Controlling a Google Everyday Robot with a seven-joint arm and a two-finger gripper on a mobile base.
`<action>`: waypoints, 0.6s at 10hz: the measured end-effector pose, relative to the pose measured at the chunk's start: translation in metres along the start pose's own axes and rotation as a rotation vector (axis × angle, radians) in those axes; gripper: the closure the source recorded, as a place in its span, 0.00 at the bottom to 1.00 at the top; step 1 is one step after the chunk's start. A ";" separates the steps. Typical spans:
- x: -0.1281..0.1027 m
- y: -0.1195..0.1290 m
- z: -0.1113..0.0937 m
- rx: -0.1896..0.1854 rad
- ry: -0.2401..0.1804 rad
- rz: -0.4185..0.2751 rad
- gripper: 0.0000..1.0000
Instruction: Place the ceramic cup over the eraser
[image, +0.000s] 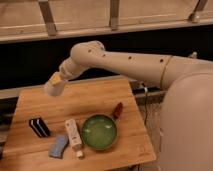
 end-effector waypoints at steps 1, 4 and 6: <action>0.000 0.000 0.000 0.001 0.000 -0.001 1.00; 0.001 -0.003 -0.001 0.004 0.003 0.001 1.00; 0.007 0.001 -0.008 0.017 0.065 -0.010 1.00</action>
